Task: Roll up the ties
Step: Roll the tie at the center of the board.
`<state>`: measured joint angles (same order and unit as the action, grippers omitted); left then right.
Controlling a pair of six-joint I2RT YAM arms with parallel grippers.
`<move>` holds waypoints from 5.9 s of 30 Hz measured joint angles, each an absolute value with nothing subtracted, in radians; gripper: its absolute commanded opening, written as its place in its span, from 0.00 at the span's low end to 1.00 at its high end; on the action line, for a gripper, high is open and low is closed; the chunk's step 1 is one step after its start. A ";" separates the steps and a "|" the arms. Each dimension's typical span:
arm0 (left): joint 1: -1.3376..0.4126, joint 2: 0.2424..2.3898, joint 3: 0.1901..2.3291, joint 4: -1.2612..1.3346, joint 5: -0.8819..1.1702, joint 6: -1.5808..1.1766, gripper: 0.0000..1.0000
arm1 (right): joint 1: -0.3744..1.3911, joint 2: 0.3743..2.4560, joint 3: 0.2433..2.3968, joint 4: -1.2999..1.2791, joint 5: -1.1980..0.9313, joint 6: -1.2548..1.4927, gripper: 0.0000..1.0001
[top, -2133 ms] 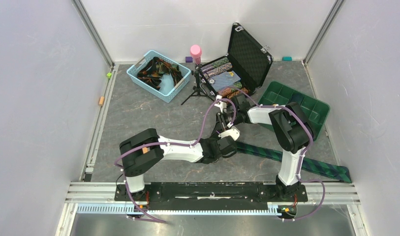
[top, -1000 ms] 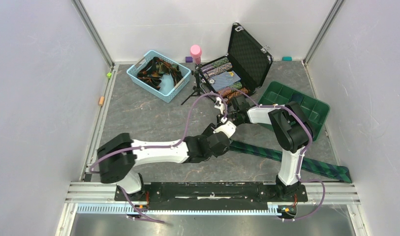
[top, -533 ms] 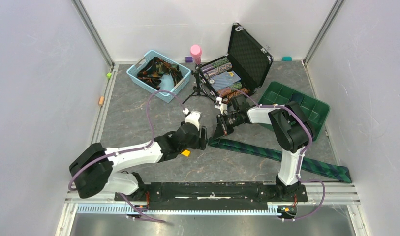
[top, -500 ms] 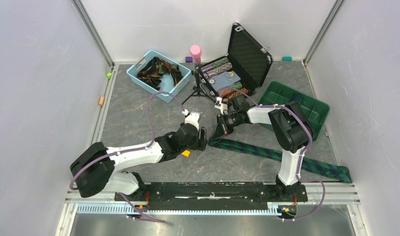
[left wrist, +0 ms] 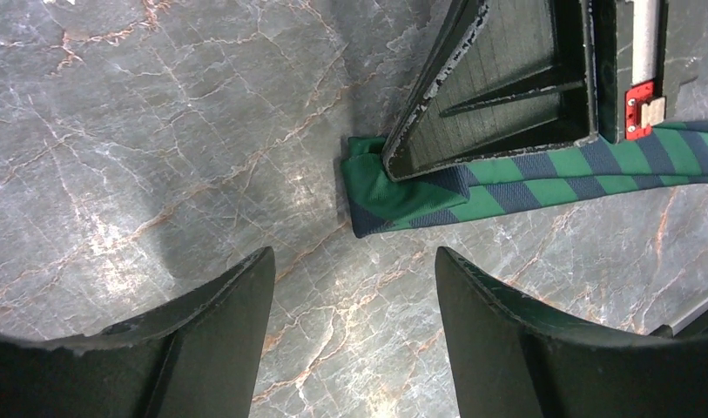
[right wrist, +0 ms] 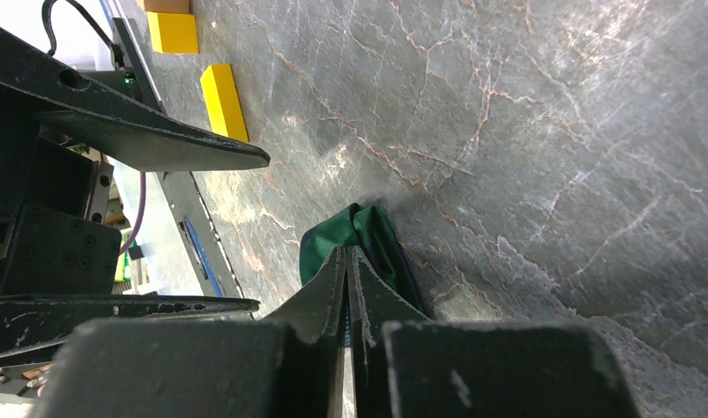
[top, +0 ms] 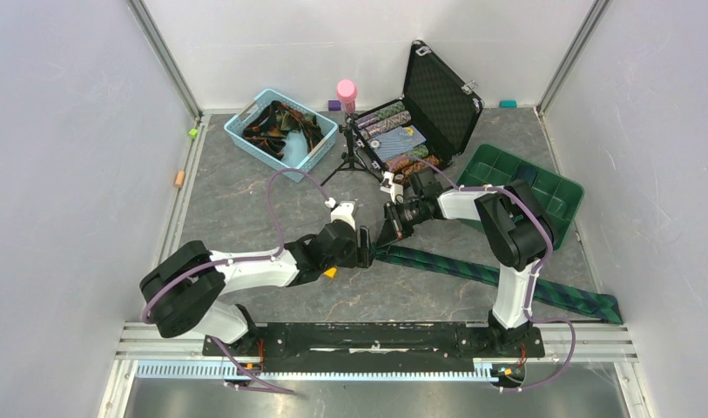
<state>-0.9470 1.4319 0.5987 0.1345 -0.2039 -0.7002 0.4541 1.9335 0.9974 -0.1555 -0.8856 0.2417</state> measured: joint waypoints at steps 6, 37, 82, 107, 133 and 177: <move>-0.937 1.471 0.599 0.147 -0.211 -0.718 0.74 | 0.454 1.934 0.997 -0.154 -0.886 0.242 0.04; -0.937 1.567 0.638 0.221 -0.237 -0.748 0.63 | 0.454 1.934 0.992 -0.144 -0.886 0.247 0.02; -0.938 1.611 0.656 0.272 -0.224 -0.747 0.59 | 0.456 1.662 0.699 0.097 -0.693 0.475 0.00; -0.939 1.614 0.656 0.298 -0.154 -0.746 0.63 | 0.456 1.628 0.639 0.119 -0.646 0.475 0.00; -0.922 1.666 0.589 0.497 -0.063 -0.752 0.32 | 0.457 1.628 0.635 0.124 -0.646 0.474 0.00; -0.961 1.601 0.872 -0.313 -0.612 -0.374 0.27 | 0.443 1.387 0.645 -0.009 -0.379 0.414 0.00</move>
